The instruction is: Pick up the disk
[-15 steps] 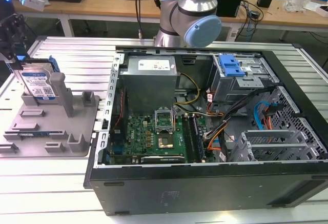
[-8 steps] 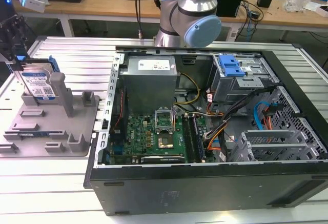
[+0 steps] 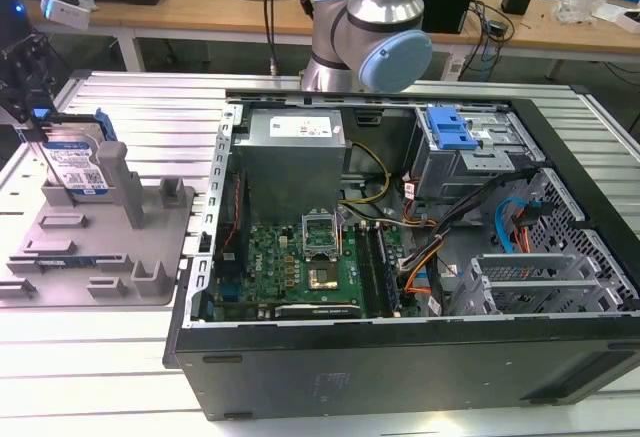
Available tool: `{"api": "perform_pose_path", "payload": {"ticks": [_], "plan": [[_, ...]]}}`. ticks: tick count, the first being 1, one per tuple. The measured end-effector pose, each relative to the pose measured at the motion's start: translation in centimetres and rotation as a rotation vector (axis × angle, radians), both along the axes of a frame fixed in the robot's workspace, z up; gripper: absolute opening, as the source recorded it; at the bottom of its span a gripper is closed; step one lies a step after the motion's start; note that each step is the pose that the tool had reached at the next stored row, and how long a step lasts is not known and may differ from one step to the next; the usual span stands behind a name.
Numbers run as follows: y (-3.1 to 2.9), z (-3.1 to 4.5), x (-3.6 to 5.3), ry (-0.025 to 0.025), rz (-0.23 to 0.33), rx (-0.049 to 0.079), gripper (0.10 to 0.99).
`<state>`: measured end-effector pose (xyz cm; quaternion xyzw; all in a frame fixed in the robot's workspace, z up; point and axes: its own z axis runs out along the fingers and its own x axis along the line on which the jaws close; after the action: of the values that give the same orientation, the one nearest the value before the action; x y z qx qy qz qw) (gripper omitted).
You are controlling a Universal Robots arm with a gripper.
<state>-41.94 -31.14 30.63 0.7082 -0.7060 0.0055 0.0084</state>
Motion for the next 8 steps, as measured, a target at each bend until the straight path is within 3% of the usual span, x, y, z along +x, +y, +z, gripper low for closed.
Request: {"api": "perform_pose_path", "payload": {"ticks": [8], "plan": [[0.00, -0.41, 0.00, 0.0000, 0.000, 0.000, 0.482]]}}
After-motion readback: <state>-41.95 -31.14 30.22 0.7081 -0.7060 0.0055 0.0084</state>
